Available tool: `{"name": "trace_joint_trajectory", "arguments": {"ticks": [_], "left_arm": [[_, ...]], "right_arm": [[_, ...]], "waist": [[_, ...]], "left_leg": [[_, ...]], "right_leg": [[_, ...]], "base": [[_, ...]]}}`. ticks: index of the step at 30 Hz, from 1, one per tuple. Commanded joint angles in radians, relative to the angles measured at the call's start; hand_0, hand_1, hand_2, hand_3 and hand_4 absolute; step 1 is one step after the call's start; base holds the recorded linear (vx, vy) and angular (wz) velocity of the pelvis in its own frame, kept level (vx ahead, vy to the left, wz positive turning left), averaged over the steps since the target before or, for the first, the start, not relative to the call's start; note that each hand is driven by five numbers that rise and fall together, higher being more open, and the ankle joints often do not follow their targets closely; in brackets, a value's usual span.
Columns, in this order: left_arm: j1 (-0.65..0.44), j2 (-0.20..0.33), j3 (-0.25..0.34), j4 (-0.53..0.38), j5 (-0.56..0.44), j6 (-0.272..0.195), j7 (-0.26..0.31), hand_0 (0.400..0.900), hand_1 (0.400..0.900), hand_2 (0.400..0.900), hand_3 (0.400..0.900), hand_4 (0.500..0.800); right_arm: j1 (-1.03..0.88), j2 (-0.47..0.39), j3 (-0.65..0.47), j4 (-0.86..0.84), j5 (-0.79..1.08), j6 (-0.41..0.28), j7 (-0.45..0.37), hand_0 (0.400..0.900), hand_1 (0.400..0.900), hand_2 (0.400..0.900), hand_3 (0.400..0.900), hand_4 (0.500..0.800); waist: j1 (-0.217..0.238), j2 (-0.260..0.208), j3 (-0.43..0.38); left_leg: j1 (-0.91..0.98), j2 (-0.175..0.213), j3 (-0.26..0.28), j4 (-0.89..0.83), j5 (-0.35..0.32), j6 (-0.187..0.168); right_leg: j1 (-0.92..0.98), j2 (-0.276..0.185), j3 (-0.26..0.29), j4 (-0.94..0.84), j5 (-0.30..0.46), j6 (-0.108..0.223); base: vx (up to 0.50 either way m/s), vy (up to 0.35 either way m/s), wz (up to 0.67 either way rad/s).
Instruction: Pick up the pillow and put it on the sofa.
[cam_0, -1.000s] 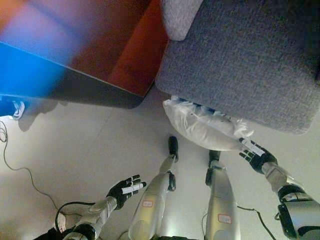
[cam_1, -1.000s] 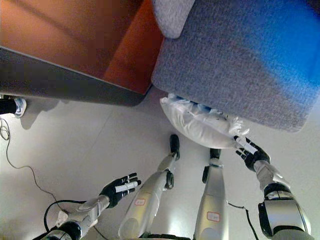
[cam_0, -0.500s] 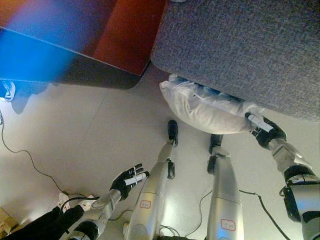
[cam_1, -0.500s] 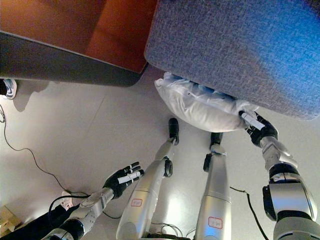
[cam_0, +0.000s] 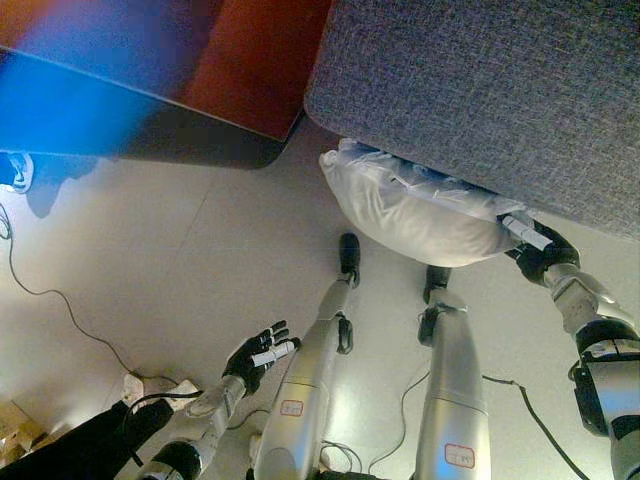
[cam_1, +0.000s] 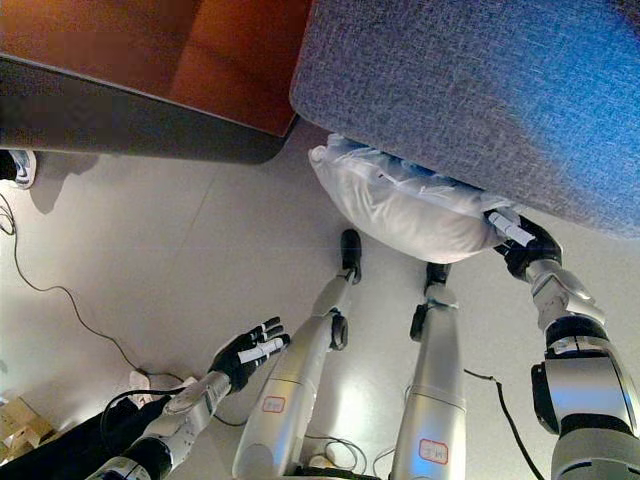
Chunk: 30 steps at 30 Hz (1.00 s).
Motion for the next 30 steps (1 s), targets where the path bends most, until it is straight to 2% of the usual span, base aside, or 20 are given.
{"name": "trace_joint_trajectory", "arguments": {"ticks": [1,13,18,22,26,30], "left_arm": [[0.122,-0.023,-0.015,0.027,-0.026,-0.016,-0.015,0.900,0.900,0.900,0.900,0.800],[0.142,-0.014,-0.002,0.019,-0.022,-0.028,-0.038,0.900,0.900,0.900,0.900,0.800],[0.150,0.000,0.012,0.014,-0.014,-0.020,-0.051,0.900,0.900,0.900,0.900,0.800],[0.150,0.006,0.039,0.048,0.006,-0.016,-0.061,0.900,0.900,0.900,0.900,0.800],[0.145,0.020,0.087,0.096,0.045,-0.002,-0.066,0.900,0.900,0.900,0.900,0.800],[0.156,0.035,0.123,0.152,0.077,0.009,-0.075,0.900,0.900,0.900,0.900,0.800]], "right_arm": [[-0.037,-0.118,-0.002,-0.054,0.050,-0.069,0.042,0.400,0.400,0.400,0.400,0.500],[-0.017,-0.116,-0.015,-0.049,0.034,-0.084,0.084,0.400,0.400,0.400,0.400,0.500],[0.016,-0.103,-0.001,-0.070,-0.014,-0.103,0.142,0.400,0.400,0.400,0.400,0.500],[0.084,-0.066,0.004,-0.102,-0.038,-0.119,0.177,0.400,0.400,0.400,0.400,0.500],[0.191,-0.026,-0.014,-0.152,-0.061,-0.140,0.220,0.400,0.400,0.400,0.400,0.500],[0.305,0.009,-0.035,-0.220,-0.084,-0.151,0.268,0.400,0.400,0.400,0.400,0.500]], "waist": [[-0.025,0.099,0.031],[-0.026,0.085,0.031],[-0.030,0.059,0.031],[-0.039,0.016,0.031],[-0.050,-0.052,0.030],[-0.054,-0.114,-0.026]], "left_leg": [[0.013,-0.019,0.005,0.139,-0.159,-0.066],[0.067,-0.018,0.000,0.113,-0.162,-0.067],[0.135,-0.019,0.004,0.088,-0.168,-0.067],[0.220,-0.013,0.008,0.064,-0.175,-0.068],[0.354,0.002,0.010,0.040,-0.193,-0.066],[0.459,0.022,0.016,-0.004,-0.203,-0.065]], "right_leg": [[0.041,0.060,-0.025,-0.066,0.008,-0.007],[0.101,0.072,-0.041,-0.109,0.014,-0.010],[0.178,0.078,-0.061,-0.160,0.028,-0.007],[0.276,0.076,-0.079,-0.214,0.044,0.000],[0.423,0.068,-0.098,-0.278,0.064,0.014],[0.540,0.065,-0.109,-0.345,0.081,0.031]], "base": [[0.01,-0.003,-0.04],[0.00,0.000,0.00],[0.01,-0.006,-0.03],[0.03,-0.047,-0.04],[0.06,-0.078,-0.01],[0.11,-0.088,-0.03]]}}
